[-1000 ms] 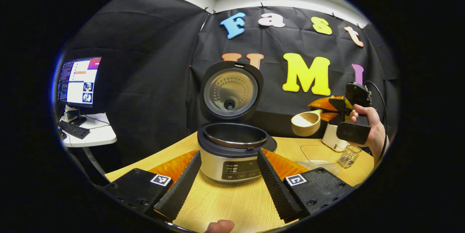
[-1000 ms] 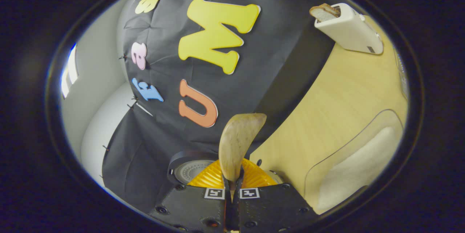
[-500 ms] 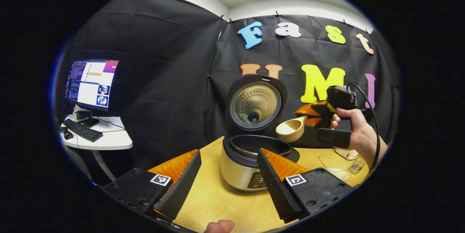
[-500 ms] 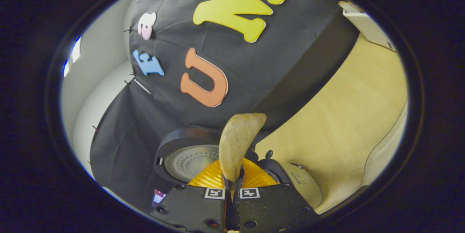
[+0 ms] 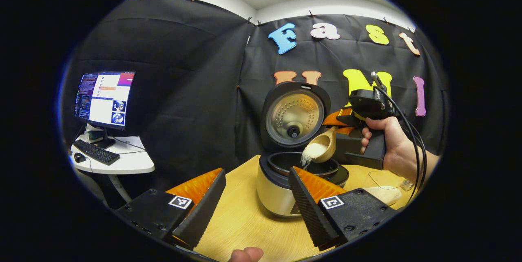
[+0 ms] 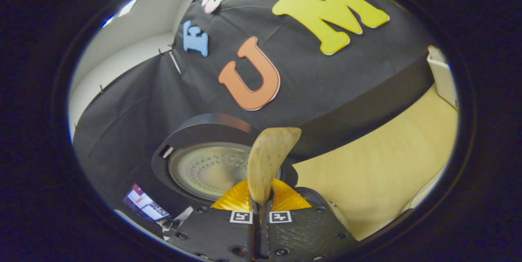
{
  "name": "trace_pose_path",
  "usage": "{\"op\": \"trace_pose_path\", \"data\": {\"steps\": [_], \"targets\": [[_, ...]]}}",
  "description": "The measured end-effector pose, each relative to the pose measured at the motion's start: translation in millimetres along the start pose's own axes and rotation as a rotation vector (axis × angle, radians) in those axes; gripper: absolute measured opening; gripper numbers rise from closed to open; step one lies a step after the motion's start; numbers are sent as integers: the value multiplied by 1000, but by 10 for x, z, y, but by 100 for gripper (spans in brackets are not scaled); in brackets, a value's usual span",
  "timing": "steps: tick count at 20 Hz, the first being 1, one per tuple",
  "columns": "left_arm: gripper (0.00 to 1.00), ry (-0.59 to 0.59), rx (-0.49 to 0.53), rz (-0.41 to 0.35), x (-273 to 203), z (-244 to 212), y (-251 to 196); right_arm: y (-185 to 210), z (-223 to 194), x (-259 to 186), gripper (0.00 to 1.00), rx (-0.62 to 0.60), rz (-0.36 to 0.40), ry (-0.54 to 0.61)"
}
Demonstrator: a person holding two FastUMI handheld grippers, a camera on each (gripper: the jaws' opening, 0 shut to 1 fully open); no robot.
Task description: Close the left gripper, press the button to open the rice cooker; take a wooden spoon from the chopstick holder with the right hand, scoop a spoonful of rice and pour it into the rice cooker, then put the wooden spoon back into the chopstick holder.
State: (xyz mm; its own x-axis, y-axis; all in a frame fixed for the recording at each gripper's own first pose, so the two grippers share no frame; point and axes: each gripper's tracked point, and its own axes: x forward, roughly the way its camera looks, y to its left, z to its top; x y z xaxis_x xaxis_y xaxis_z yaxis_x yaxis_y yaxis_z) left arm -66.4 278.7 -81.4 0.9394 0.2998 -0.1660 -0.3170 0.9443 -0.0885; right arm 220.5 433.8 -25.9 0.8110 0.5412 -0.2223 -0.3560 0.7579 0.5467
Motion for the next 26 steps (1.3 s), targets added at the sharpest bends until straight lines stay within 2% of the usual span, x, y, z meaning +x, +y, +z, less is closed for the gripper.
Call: {"op": "trace_pose_path", "data": {"steps": [10, 26], "targets": [[98, -3, -1, 4, 47, -36, 31, 57, 14, 49, 0, -277, -33, -66], [98, -9, 4, 16, 52, -24, 8, 444, -12, 17, 0, -736, -65, -196]]}}
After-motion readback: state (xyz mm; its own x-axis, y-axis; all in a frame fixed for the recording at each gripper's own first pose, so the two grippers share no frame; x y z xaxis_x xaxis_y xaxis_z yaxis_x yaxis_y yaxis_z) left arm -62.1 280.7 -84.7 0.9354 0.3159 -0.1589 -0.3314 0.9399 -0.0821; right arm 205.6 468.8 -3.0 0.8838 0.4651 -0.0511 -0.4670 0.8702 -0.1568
